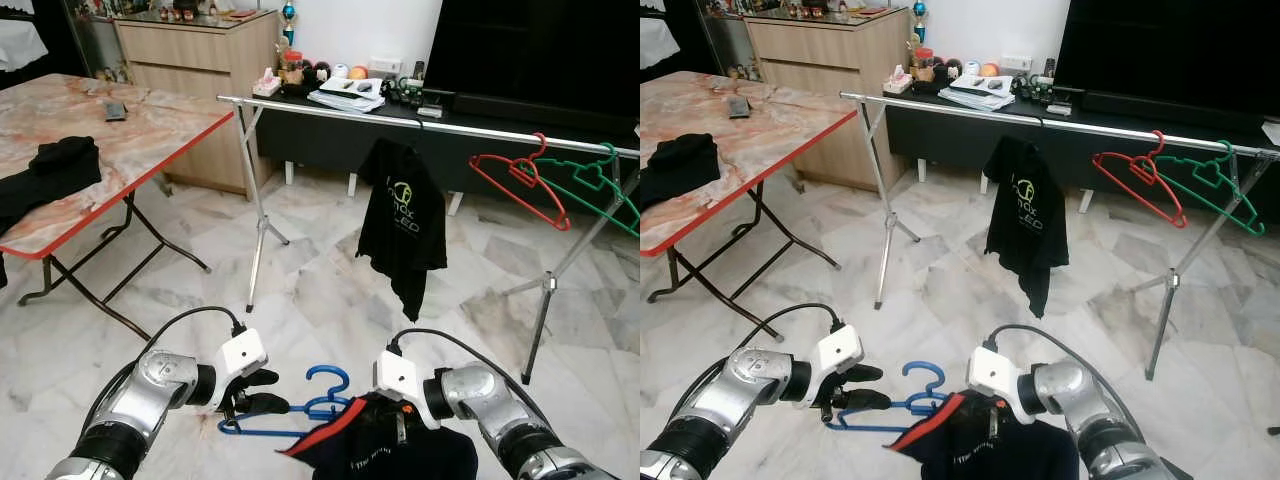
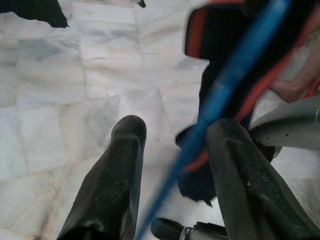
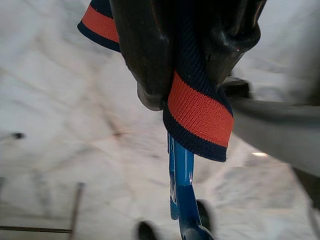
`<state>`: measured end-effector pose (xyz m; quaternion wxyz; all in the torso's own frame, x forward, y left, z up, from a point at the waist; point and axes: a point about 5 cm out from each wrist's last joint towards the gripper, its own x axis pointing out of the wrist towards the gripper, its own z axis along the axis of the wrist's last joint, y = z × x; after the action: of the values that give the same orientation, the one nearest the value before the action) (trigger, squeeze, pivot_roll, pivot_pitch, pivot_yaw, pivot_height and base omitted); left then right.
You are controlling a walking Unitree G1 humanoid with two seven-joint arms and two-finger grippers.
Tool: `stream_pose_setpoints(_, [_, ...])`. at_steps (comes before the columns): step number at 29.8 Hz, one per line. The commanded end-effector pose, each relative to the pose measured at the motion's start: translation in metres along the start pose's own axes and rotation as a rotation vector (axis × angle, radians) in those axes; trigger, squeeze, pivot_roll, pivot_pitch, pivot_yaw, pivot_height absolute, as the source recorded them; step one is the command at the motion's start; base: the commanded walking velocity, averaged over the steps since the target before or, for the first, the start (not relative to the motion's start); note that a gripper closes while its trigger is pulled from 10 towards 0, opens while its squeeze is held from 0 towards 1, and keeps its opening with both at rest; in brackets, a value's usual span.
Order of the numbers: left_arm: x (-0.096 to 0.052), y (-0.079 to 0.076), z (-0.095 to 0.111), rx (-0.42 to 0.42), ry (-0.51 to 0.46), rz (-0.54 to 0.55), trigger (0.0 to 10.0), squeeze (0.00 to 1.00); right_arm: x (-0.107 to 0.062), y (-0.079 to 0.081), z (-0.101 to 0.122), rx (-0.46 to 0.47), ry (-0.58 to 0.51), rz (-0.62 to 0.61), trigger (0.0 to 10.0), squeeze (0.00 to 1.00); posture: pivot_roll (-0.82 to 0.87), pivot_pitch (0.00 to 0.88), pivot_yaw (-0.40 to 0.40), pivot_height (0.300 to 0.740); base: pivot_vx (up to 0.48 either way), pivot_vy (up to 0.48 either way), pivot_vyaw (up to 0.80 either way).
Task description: Hang hanger
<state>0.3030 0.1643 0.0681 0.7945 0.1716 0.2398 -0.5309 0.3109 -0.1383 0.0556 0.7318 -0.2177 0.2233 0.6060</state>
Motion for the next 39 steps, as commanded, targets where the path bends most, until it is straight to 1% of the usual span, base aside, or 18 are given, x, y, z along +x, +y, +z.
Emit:
stream_pose_setpoints(1, [-0.001, -0.002, -0.001, 0.002, 0.007, -0.015, 10.0, 0.0, -0.002, -0.007, 0.006, -0.041, 0.02, -0.053, 10.0, 0.0, 0.09, 0.0, -0.047, 0.74, 0.0, 0.0, 0.0])
stream_pose_setpoints(3, [-0.002, -0.002, 0.0, 0.002, 0.004, -0.017, 10.0, 0.0, -0.001, -0.007, 0.005, -0.046, 0.029, -0.05, 10.0, 0.0, 0.09, 0.0, -0.047, 0.74, 0.0, 0.0, 0.0])
stream_pose_setpoints(4, [-0.002, -0.002, 0.0, 0.003, 0.006, -0.024, 10.0, 0.34, 0.0, -0.006, 0.006, -0.039, 0.013, -0.038, 10.0, 0.0, 0.1, 0.0, -0.047, 0.74, 0.0, 0.0, 0.0])
stream_pose_setpoints(5, [-0.002, -0.002, 0.0, 0.002, 0.007, -0.027, 10.0, 0.34, 0.0, -0.006, 0.007, -0.035, 0.006, -0.033, 10.0, 0.0, 0.1, 0.0, -0.047, 0.74, 0.0, 0.0, 0.0])
stream_pose_setpoints(6, [-0.002, -0.003, 0.0, 0.002, 0.009, -0.032, 10.0, 0.45, 0.001, -0.005, 0.008, -0.03, -0.006, -0.021, 10.0, 0.0, 0.1, 0.0, -0.047, 0.74, 0.0, 0.0, 0.0])
stream_pose_setpoints(7, [-0.001, -0.003, 0.0, 0.011, 0.011, -0.027, 10.0, 0.44, 0.001, -0.004, 0.01, -0.025, -0.023, -0.002, 10.0, 0.0, 0.09, 0.0, -0.046, 0.74, 0.0, 0.0, 0.0])
stream_pose_setpoints(8, [0.0, -0.002, 0.002, 0.016, 0.012, -0.009, 10.0, 0.34, 0.002, -0.003, 0.012, -0.019, -0.049, 0.028, 10.0, 0.0, 0.09, 0.0, -0.046, 0.74, 0.0, 0.0, 0.0])
stream_pose_setpoints(9, [0.0, -0.002, 0.002, 0.016, 0.012, -0.009, 10.0, 0.34, 0.002, -0.003, 0.012, -0.019, -0.049, 0.028, 10.0, 0.0, 0.09, 0.0, -0.046, 0.74, 0.0, 0.0, 0.0])
stream_pose_setpoints(10, [0.002, -0.002, 0.003, 0.026, 0.007, -0.001, 10.0, 0.0, 0.002, -0.002, 0.013, -0.017, -0.058, 0.05, 10.0, 0.0, 0.09, 0.0, -0.046, 0.74, 0.0, 0.0, 0.0])
stream_pose_setpoints(13, [0.004, -0.001, 0.005, 0.028, 0.004, 0.007, 10.0, 0.0, 0.002, -0.001, 0.013, -0.024, -0.052, 0.064, 10.0, 0.0, 0.09, 0.0, -0.048, 0.74, 0.0, 0.0, 0.0])
stream_pose_setpoints(18, [0.006, -0.003, 0.006, 0.009, 0.001, -0.019, 10.0, 0.0, 0.001, -0.003, 0.013, -0.034, -0.035, 0.057, 10.0, 0.0, 0.09, 0.0, -0.05, 0.74, 0.0, 0.0, 0.0])
stream_pose_setpoints(22, [0.007, -0.004, 0.006, 0.003, 0.001, -0.024, 10.0, 0.0, 0.002, -0.004, 0.016, -0.038, -0.044, 0.048, 10.0, 0.0, 0.1, 0.0, -0.052, 0.74, 0.0, 0.0, 0.0])
stream_pose_setpoints(24, [0.008, -0.007, 0.007, -0.016, -0.011, -0.052, 10.0, 0.0, 0.003, -0.006, 0.02, -0.038, -0.069, 0.036, 10.0, 0.0, 0.1, 0.0, -0.052, 0.74, 0.0, 0.0, 0.0])
stream_pose_setpoints(26, [0.009, -0.007, 0.008, -0.02, -0.014, -0.06, 10.0, 0.0, 0.004, -0.008, 0.022, -0.045, -0.062, 0.0, 10.0, 0.0, 0.1, 0.0, -0.053, 0.74, 0.0, 0.0, 0.0])
stream_pose_setpoints(31, [0.01, -0.01, 0.011, -0.03, -0.026, -0.083, 10.0, 0.0, 0.007, -0.009, 0.023, -0.047, -0.053, -0.019, 10.0, 0.0, 0.1, 0.0, -0.053, 0.74, 0.0, 0.0, 0.0])
stream_pose_setpoints(39, [0.011, -0.007, 0.013, -0.014, -0.029, -0.056, 10.0, 0.0, 0.007, -0.008, 0.028, -0.025, -0.1, 0.033, 10.0, 0.0, 0.1, 0.0, -0.051, 0.74, 0.0, 0.0, 0.0])
